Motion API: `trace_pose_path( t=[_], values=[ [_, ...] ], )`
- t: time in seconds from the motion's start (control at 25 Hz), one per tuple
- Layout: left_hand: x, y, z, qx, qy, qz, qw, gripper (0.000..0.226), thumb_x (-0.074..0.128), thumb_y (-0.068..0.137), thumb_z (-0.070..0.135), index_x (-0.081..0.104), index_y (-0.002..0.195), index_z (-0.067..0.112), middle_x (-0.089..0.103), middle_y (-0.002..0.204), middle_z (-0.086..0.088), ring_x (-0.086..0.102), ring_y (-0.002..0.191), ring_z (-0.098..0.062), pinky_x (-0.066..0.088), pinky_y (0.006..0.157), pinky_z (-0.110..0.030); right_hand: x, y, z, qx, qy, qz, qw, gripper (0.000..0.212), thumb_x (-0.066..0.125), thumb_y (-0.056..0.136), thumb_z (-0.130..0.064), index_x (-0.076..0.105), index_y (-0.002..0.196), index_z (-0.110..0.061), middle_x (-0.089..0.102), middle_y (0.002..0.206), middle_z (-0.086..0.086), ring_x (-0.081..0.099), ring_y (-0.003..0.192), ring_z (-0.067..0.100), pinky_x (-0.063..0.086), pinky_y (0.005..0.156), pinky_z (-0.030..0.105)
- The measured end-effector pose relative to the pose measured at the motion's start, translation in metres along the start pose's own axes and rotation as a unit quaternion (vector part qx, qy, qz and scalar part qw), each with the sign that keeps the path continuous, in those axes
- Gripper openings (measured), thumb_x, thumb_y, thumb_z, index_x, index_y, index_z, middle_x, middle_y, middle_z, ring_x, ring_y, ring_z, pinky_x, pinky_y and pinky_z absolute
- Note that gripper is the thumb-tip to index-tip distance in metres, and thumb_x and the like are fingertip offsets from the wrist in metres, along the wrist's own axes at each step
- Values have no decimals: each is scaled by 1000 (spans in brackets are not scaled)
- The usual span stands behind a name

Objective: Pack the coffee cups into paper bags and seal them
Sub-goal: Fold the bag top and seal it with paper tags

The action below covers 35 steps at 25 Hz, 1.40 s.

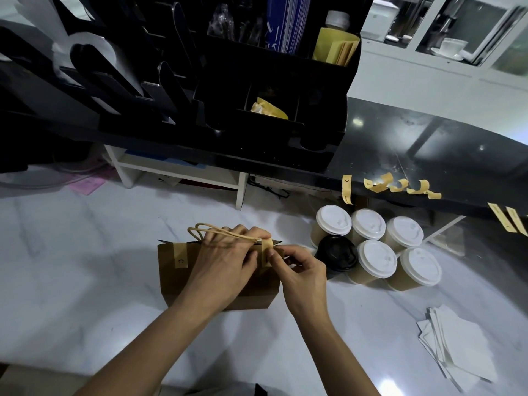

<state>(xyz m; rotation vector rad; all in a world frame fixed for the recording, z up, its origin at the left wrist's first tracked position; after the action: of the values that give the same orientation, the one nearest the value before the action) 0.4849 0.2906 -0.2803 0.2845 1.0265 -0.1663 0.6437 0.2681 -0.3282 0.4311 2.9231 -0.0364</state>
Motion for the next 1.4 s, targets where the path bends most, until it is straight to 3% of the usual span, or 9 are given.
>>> trace_pose_path(
  t=[0.28,0.6,0.84,1.0,1.12,1.24,1.4],
  values=[
    [2,3,-2,-11,-24,-5,1000,23,48,96,44,63,113,39,58,110,17,51,104,-9,35,97,-35,-3,-2,-2,-26,15,11,999,12,82,83,-12,84,86,-23,73,86,-2,63,78,20,48,73,38],
    [-1,5,-5,-52,-34,22,998,21,52,98,47,70,100,37,63,104,16,52,98,-9,36,98,-38,-3,-2,-4,-32,17,4,999,19,82,83,-9,83,85,-28,73,84,-5,61,75,11,45,70,32],
    [-2,5,-2,-1,-28,5,1000,16,55,98,44,69,103,38,63,106,18,51,101,-7,35,97,-36,-5,-2,-6,-34,-6,11,999,16,84,82,-15,75,87,-26,69,85,-7,61,79,14,48,72,35],
    [-1,3,4,33,-1,15,999,11,56,99,37,67,101,34,63,101,17,51,97,-10,35,92,-34,-6,-1,-25,-100,-74,-5,992,22,84,83,-23,76,99,-36,61,102,-16,59,103,11,45,85,18],
    [1,4,2,32,12,14,999,14,53,101,39,66,101,34,63,102,18,51,98,-10,34,92,-33,-3,1,-32,-137,-148,-17,979,12,80,86,-26,76,90,-36,60,102,-18,57,108,7,40,93,25],
    [4,5,1,20,20,10,1000,19,49,101,45,64,109,37,63,110,18,50,105,-9,34,97,-33,3,-1,-36,-164,-228,-16,959,13,76,91,-24,69,90,-36,58,99,-23,52,104,-1,30,92,20],
    [1,2,-7,-9,-28,21,999,33,58,96,46,55,128,41,62,117,16,42,114,-8,36,101,-31,8,-1,-37,-177,-252,-19,951,11,71,94,-20,66,93,-30,54,98,-28,49,103,-2,29,89,20]
  ],
)
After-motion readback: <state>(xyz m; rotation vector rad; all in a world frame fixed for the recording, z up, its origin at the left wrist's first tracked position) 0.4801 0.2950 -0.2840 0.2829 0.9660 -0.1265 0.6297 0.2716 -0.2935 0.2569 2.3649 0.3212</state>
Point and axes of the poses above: each hand's wrist, its own y-axis towards the middle knuckle, its own x-axis out of the palm, z = x × y, the point moved 10 cm from there along y, towards the middle knuckle
